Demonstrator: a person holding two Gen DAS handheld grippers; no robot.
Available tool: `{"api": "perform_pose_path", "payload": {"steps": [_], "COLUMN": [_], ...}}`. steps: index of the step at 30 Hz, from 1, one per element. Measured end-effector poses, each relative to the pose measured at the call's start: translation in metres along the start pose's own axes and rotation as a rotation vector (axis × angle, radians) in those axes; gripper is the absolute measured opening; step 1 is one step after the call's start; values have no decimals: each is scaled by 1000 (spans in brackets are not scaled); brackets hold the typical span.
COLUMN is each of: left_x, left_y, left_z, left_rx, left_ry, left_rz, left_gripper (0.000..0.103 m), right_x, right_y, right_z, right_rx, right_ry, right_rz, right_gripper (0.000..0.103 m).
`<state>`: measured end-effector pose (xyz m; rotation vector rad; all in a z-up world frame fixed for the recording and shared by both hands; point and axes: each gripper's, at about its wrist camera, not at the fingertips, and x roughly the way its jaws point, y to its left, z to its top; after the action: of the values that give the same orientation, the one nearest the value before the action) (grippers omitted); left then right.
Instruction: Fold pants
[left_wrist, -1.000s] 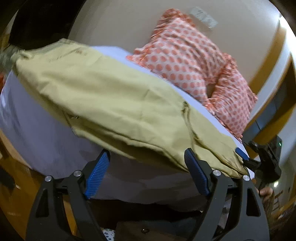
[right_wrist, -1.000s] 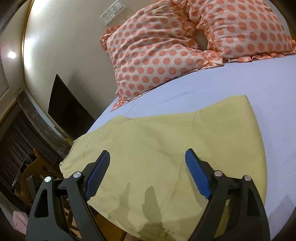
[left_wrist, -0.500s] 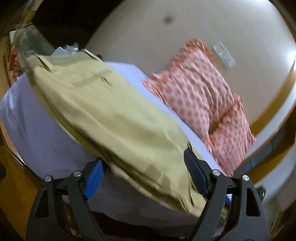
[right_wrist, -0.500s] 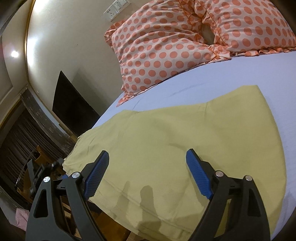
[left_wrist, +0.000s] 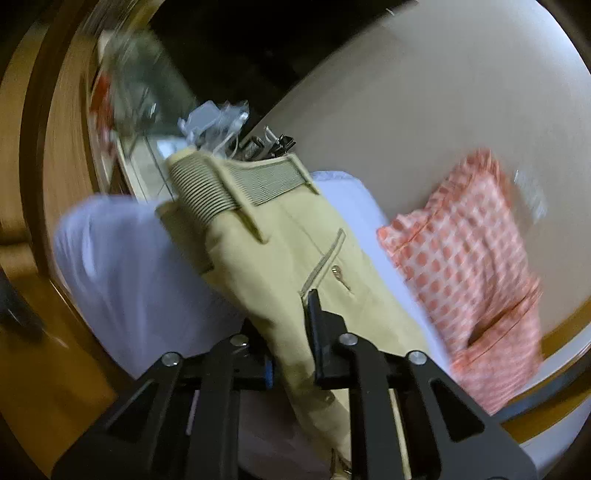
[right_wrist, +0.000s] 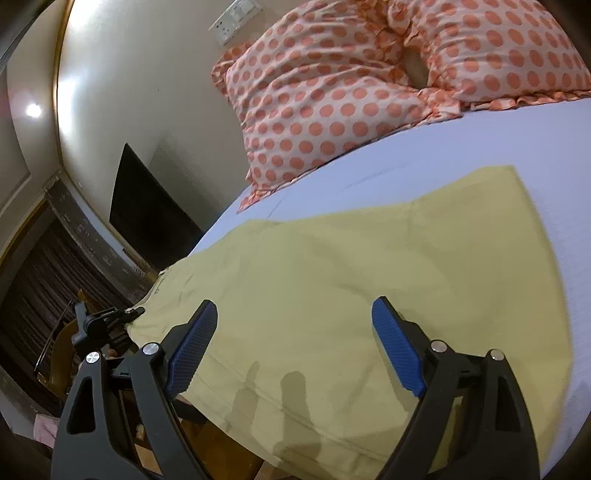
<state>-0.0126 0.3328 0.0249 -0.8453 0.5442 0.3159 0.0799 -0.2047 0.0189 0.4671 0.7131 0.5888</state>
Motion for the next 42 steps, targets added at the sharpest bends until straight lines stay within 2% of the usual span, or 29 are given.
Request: {"api": "perform_pose_path", "payload": {"steps": [2,4,6,8,9,11,12,15,18,20,23,25,28,29,30,31,32,34,35,36,38,39,42], "left_x": [-10,-19,-26,-30,-33,-33,-28,-11,5,5,-1,-9,-15,-18,-24,-27,-27,-19,-10,11,40,60,95], "left_y": [-41,-89,-154,-215,-250,-290,-309,-325,-313,-305,-304,-302,-298,-292,-287,-283,-278,-268,-262,-252,-239,-232,-223], "left_z": [3,2,-15,-47,-76,-128,-166,-264,-333,-350,-343,-342,-334,-327,-308,-288,-263,-223,-202,-174,-146,-134,-122], "left_rx": [169,312,504,698,822,994,1096,1343,1482,1526,1486,1498,1479,1445,1370,1300,1227,1123,1073,1001,920,881,802], "left_ry": [-30,-57,-85,-99,-93,-44,18,167,334,256,235,216,280,303,335,336,313,254,230,233,267,310,455], "left_rz": [62,52,8,-61,-128,-242,-308,-398,-426,-391,-420,-462,-503,-524,-565,-587,-578,-494,-429,-332,-225,-177,-177], "left_gripper": [11,11,11,12,12,13,13,13,14,15,15,17,25,33,39,51,61,66,67,68,68,68,66], "right_x": [-10,-23,-38,-54,-62,-78,-84,-102,-110,-103,-79,-64,-40,-35,-33,-29,-26,-23,-24,-25,-26,-26,-24], "right_y": [-6,-14,-26,-39,-44,-55,-60,-76,-91,-96,-101,-101,-102,-102,-101,-99,-97,-96,-97,-100,-108,-109,-102], "right_z": [4,10,16,20,20,22,22,24,26,29,36,40,47,47,47,48,48,47,47,46,46,46,43], "right_rx": [14,30,60,70,81,102,112,159,213,224,227,210,196,192,172,150,130,108,100,108,149,155,112], "right_ry": [-28,-65,-116,-210,-232,-273,-290,-327,-306,-250,-146,-97,-12,8,8,23,42,56,58,58,47,42,35], "right_rz": [-12,-33,-58,-82,-98,-127,-137,-153,-145,-137,-118,-122,-156,-167,-175,-183,-181,-169,-167,-159,-123,-117,-136], "right_gripper": [88,88,88,88,88,88,88,90,90,90,87,80,76,73,70,62,57,47,45,45,44,44,45]}}
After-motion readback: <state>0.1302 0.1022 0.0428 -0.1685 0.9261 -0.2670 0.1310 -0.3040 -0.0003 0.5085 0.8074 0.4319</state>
